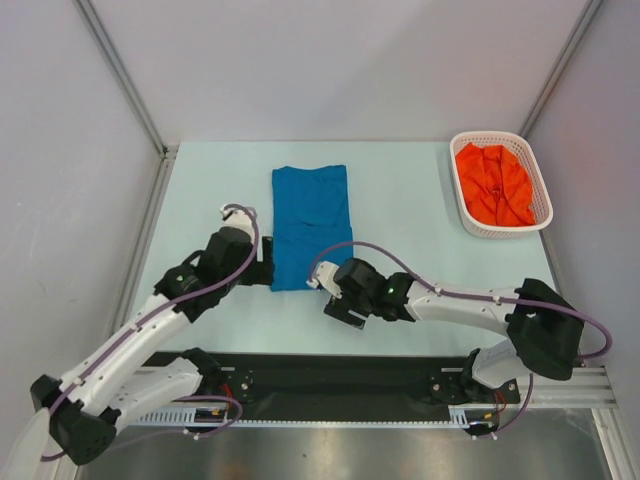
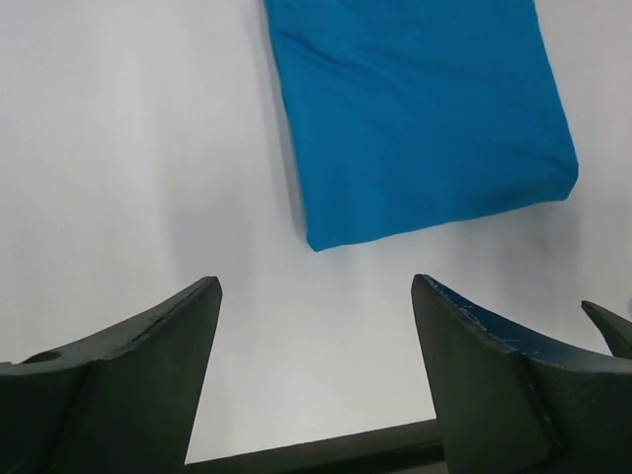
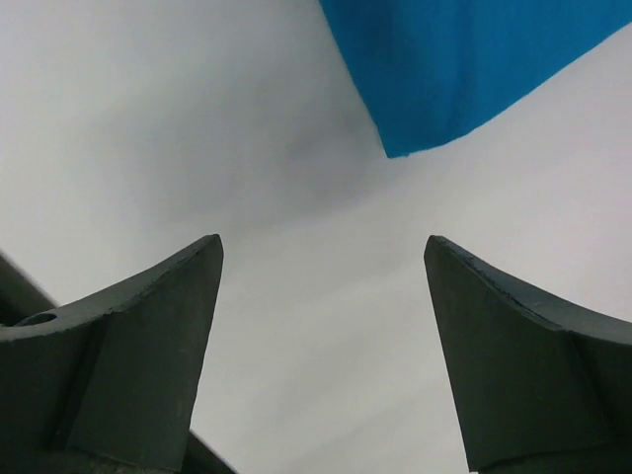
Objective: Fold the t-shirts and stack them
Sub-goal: Fold the tshirt
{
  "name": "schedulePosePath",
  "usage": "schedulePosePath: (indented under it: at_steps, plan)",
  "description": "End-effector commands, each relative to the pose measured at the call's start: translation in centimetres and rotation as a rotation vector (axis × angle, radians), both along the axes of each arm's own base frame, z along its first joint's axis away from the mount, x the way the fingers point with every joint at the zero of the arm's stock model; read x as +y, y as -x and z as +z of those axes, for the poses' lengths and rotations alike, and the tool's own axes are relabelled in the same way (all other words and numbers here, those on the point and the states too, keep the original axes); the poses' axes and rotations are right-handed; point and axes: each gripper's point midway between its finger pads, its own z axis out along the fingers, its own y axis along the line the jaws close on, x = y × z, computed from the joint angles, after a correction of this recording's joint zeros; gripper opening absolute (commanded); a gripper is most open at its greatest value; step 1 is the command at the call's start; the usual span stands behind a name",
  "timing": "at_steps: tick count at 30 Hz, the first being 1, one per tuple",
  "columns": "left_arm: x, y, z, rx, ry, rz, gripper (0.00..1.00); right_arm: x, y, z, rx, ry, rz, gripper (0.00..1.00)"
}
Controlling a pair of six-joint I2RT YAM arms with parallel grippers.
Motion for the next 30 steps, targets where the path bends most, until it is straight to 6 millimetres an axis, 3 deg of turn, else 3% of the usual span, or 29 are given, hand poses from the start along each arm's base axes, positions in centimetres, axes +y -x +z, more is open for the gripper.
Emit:
schedulePosePath:
  at_steps: [1,4,8,15,18,19,21,22,24,26,30]
  plan:
    - [2.8,-0.3,4.5,-0.139,-0.003,0.075,0.83,-1.6,-1.7,-1.1,-0.146,0.167,0.097,0.88]
    - [2.7,0.3,4.6,-0.138,0.004,0.024,0.72,-2.0,-1.5,-1.6,-0.155,0.21,0.16,0.88]
    - [1.7,1.2,4.7,-0.146,0.063,-0.033,0.72,-2.0,-1.3,-1.2,-0.107,0.161,0.14,0.88]
    - [1.1,1.8,4.3,-0.099,0.134,-0.019,0.72,-1.6,-2.3,1.7,-0.052,-0.04,-0.008,0.89]
    - [-0.1,1.8,2.9,-0.019,0.257,0.015,0.77,-2.0,-3.2,3.1,0.042,-0.204,-0.243,0.92]
    - [-1.3,2.3,2.6,0.035,0.339,0.009,0.78,-1.8,-3.3,3.7,0.068,-0.272,-0.301,1.0]
    - [-1.9,2.5,1.0,0.108,0.424,0.035,0.78,-1.3,-3.0,5.3,0.179,-0.472,-0.471,1.0]
    - [-3.0,2.7,1.2,0.145,0.524,0.035,0.78,-1.2,-3.0,5.4,0.213,-0.536,-0.542,1.0]
    - [-2.7,2.4,-0.5,0.197,0.596,0.093,0.78,-0.6,-2.6,6.2,0.299,-0.665,-0.654,1.0]
    - [-3.3,2.2,-0.8,0.248,0.7,0.119,0.77,-0.6,-2.9,6.4,0.354,-0.738,-0.776,1.0]
    - [-3.4,1.4,-2.5,0.32,0.741,0.201,0.75,-1.1,-3.8,6.5,0.483,-0.853,-0.955,0.96]
